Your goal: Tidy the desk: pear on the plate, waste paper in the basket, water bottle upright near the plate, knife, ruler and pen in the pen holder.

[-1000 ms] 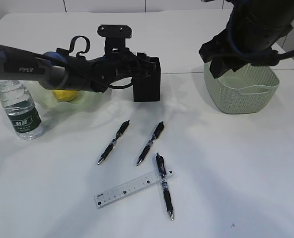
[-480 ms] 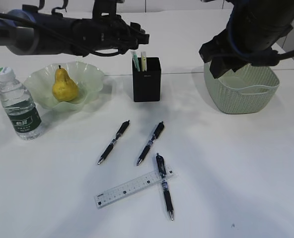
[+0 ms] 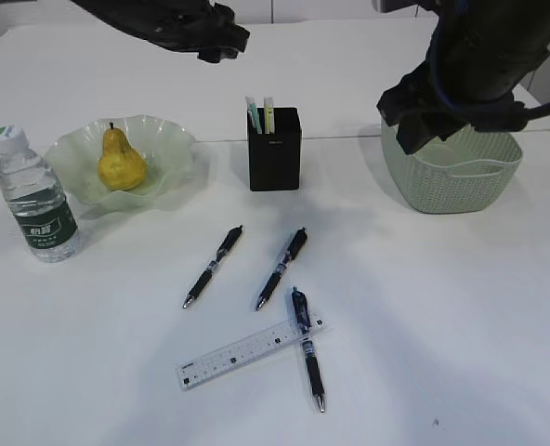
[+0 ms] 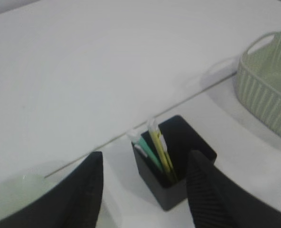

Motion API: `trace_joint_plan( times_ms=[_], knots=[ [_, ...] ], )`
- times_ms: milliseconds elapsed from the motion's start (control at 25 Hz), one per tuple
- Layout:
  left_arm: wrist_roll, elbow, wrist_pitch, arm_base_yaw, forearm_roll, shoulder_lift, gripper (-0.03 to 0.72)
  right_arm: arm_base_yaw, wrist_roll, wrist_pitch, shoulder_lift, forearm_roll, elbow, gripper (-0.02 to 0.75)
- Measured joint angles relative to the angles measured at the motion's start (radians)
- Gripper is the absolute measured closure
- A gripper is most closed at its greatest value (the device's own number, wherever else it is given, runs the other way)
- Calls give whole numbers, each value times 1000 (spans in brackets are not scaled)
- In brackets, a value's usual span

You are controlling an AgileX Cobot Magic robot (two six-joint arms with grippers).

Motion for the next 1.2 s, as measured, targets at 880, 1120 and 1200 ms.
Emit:
trace_joint_plan(
  times_ms=[880,1120,1200],
  knots=[
    [425,-110,886,-54,-348,-35,287,0,-22,105,0,0,0,386],
    [440,-110,890,-110,-356,-16,286,0,-48,129,0,0,0,386],
    [440,-110,890,-147,-320,12,278,0,-53,136,0,0,0,386]
  ],
)
